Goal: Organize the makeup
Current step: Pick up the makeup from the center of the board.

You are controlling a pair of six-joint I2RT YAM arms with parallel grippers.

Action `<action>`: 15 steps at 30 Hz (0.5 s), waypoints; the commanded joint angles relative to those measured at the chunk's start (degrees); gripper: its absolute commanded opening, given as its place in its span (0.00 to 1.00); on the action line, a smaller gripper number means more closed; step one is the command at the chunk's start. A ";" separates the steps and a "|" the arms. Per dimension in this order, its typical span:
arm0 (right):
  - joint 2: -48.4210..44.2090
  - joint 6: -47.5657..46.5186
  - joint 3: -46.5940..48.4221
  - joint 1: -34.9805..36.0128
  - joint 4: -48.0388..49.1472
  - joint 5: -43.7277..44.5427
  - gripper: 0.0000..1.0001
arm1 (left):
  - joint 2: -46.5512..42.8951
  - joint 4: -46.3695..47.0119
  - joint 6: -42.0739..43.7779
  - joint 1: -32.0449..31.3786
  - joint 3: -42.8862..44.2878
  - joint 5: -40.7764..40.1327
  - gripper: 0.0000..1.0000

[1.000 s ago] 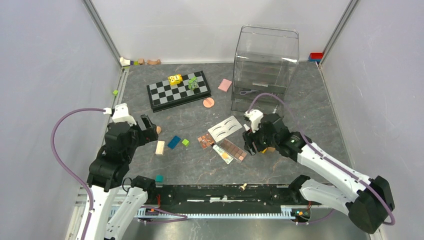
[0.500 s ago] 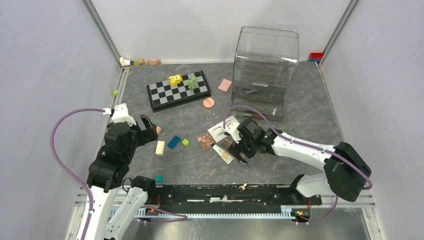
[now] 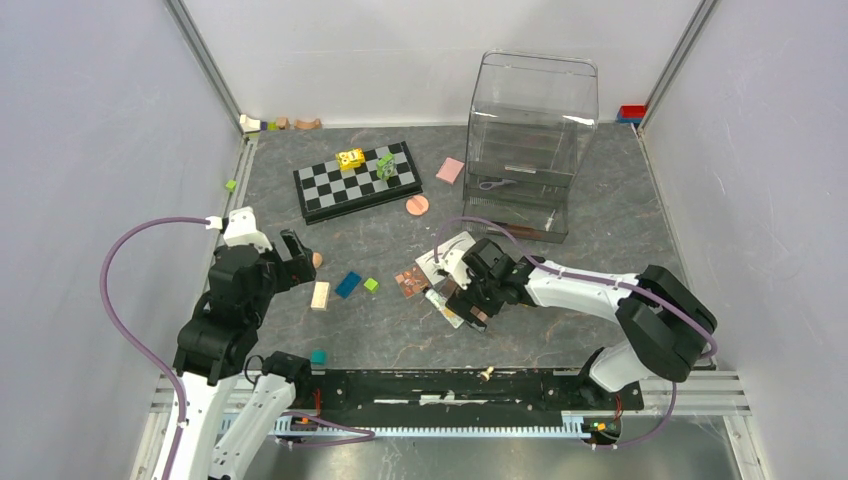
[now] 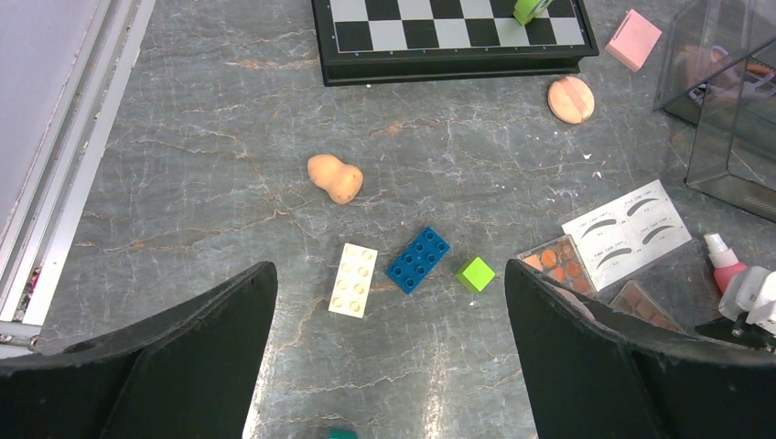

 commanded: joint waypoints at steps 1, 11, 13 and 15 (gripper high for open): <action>1.60 -0.97 1.03 0.90 1.37 0.93 0.96 | -0.56 1.92 -0.25 0.26 0.00 -1.02 1.00; 3.12 -1.51 -0.27 2.47 1.10 2.75 0.73 | -0.40 1.88 -0.25 0.26 0.01 -1.09 1.00; 2.85 -1.38 -0.46 2.61 0.95 3.09 0.64 | -0.41 1.92 -0.25 0.26 -0.04 -1.19 1.00; 1.61 -0.83 -1.02 2.62 1.63 3.24 0.52 | -0.59 1.92 -0.27 0.26 -0.04 -1.26 1.00</action>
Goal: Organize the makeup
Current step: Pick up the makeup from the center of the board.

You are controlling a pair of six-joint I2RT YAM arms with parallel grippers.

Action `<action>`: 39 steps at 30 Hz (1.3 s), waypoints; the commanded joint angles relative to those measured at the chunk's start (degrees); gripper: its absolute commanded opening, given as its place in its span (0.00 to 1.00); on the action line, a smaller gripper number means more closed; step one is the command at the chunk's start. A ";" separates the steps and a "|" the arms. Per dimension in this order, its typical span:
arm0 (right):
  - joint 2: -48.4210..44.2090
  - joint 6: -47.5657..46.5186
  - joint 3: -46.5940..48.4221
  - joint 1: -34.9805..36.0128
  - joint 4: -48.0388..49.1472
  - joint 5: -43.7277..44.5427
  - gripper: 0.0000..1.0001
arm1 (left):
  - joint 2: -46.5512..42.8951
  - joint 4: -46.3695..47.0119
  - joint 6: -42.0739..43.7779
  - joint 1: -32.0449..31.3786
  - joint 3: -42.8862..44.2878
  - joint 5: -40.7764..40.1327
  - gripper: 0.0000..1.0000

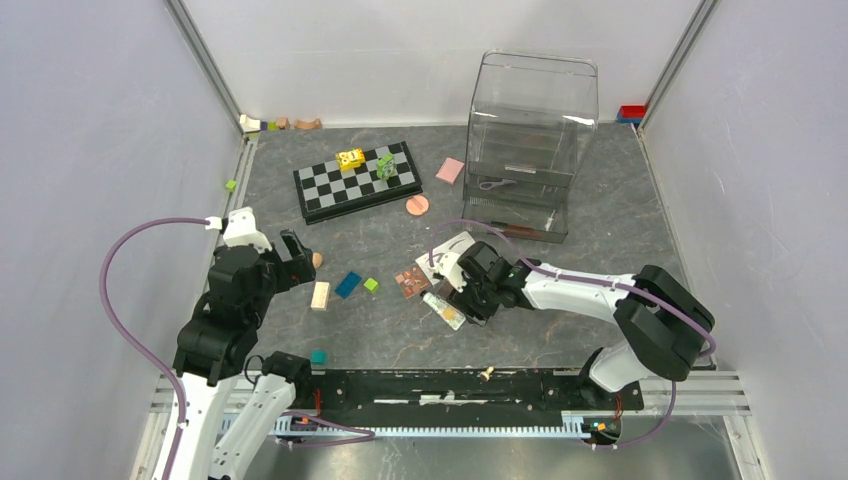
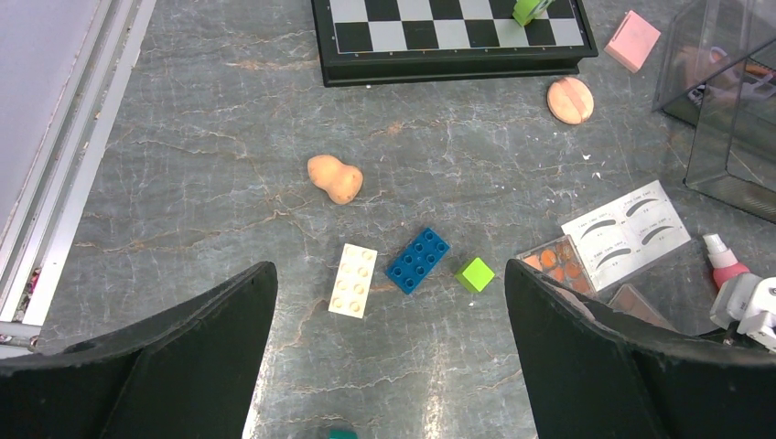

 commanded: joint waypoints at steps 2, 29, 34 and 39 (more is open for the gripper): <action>-0.93 0.37 -1.51 0.52 0.54 1.53 0.41 | -0.49 1.92 -0.31 0.26 -0.04 -1.27 1.00; -20.84 5.41 12.91 -1.84 -10.10 20.44 0.00 | -0.36 1.92 -0.31 0.26 -0.13 -1.11 1.00; -18.39 0.75 18.45 -7.25 -14.18 20.60 0.00 | -0.51 1.96 -0.31 0.26 -0.12 -1.09 1.00; -16.80 -6.25 22.29 -11.63 -15.78 19.23 0.00 | -0.44 2.01 -0.22 0.27 -0.12 -1.00 1.00</action>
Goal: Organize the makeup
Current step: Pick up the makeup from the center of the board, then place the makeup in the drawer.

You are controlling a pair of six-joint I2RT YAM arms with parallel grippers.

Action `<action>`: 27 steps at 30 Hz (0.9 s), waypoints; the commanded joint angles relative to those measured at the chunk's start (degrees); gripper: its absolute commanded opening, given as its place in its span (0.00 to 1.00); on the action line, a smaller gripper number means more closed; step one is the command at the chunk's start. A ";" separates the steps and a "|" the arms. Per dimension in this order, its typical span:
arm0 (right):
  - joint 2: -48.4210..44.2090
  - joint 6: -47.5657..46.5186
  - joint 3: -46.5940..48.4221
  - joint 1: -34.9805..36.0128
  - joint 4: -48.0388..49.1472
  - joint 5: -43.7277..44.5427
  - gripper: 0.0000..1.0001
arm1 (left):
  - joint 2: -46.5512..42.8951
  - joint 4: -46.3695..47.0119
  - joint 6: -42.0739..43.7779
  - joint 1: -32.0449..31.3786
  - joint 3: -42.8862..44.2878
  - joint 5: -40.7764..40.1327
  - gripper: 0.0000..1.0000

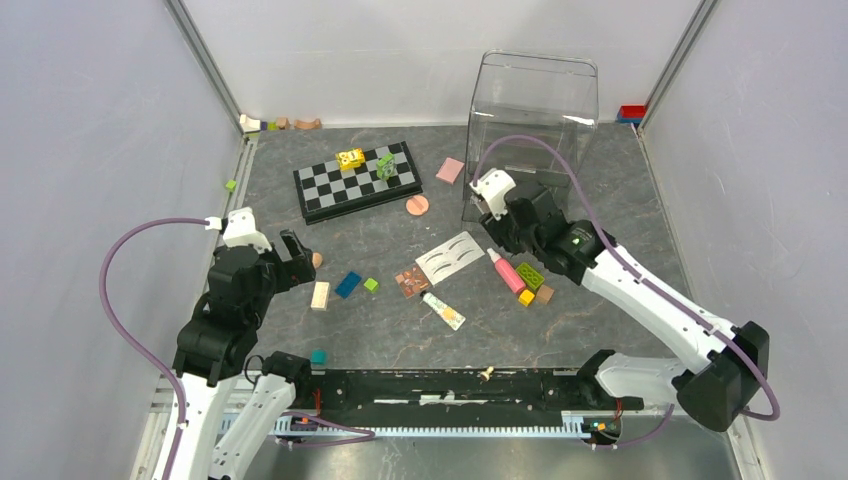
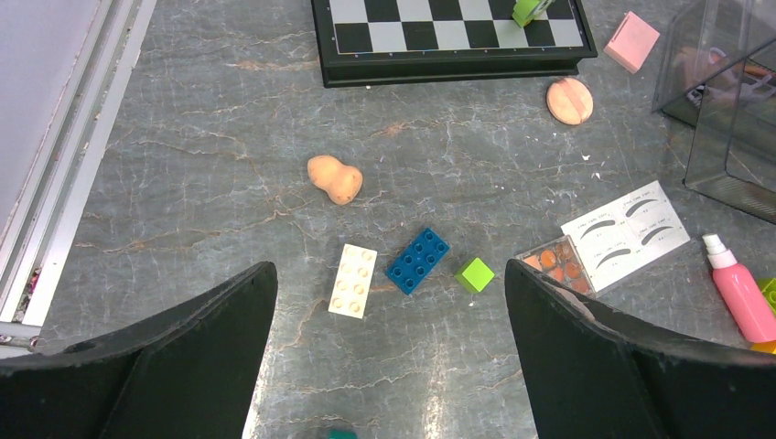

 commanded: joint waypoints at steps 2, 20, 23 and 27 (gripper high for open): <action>1.95 -9.26 5.45 -4.03 -2.63 -2.03 0.00 | -0.32 2.01 -0.22 0.26 -0.13 -0.96 1.00; 11.32 -35.67 3.10 -6.72 4.30 3.49 0.00 | 0.33 2.30 0.05 0.26 -0.21 0.05 1.00; 12.44 -37.04 3.62 -7.14 6.93 2.08 0.00 | 0.33 2.31 0.05 0.26 -0.22 0.05 1.00; 15.94 -40.99 6.06 -7.34 7.36 2.23 0.00 | 0.25 2.36 0.06 0.26 -0.21 0.10 1.00</action>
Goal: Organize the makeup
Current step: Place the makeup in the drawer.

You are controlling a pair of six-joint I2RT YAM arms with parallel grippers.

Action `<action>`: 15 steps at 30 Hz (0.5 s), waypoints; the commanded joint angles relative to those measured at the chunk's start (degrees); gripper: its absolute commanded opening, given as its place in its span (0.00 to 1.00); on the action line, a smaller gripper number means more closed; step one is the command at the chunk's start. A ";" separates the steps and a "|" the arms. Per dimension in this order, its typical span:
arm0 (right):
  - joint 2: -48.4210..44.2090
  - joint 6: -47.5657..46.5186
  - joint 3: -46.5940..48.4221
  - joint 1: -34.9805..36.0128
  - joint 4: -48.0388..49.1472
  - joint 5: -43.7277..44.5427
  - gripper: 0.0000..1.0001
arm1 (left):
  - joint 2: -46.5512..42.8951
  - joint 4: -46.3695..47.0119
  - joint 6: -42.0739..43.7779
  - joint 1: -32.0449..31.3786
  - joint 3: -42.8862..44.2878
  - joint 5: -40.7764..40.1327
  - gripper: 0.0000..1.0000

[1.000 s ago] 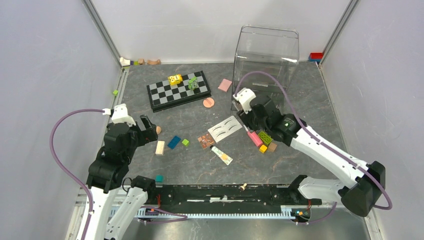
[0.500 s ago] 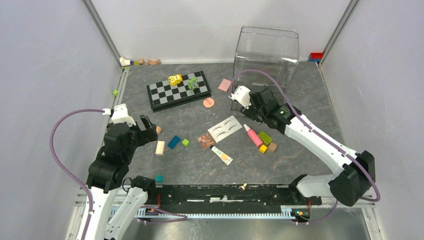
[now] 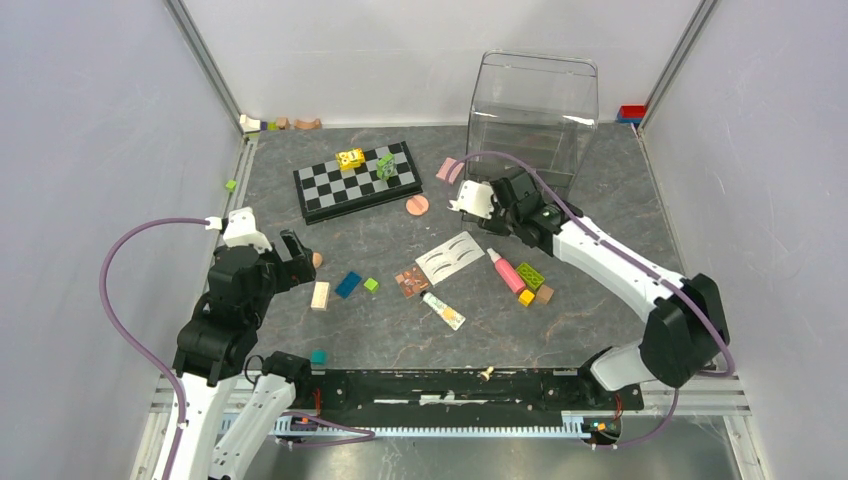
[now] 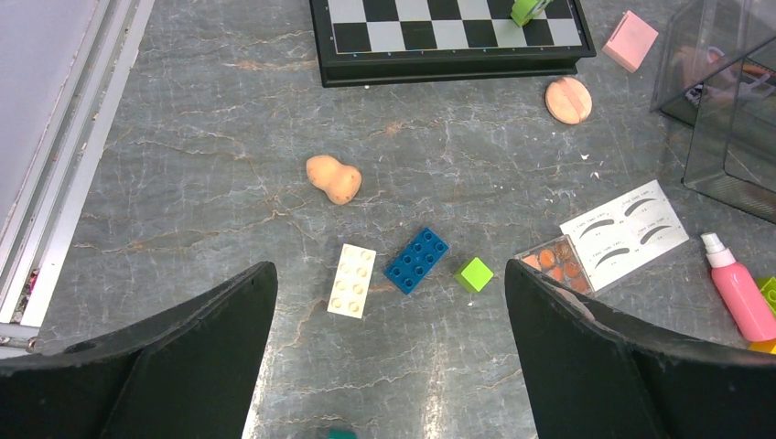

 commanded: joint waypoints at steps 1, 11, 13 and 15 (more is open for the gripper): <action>3.55 -6.07 3.13 -0.38 4.30 -0.45 0.00 | 0.25 2.32 0.06 0.28 -0.19 -0.06 1.00; 12.58 -9.53 10.11 -2.01 3.59 0.60 0.00 | 0.44 2.40 0.15 0.26 -0.19 0.03 1.00; 13.52 -10.12 10.92 -2.29 3.47 0.84 0.00 | 0.44 2.41 0.19 0.26 -0.20 0.12 1.00; 14.30 -10.88 11.22 -2.42 3.18 1.01 0.01 | 0.44 2.41 0.24 0.26 -0.18 0.12 1.00</action>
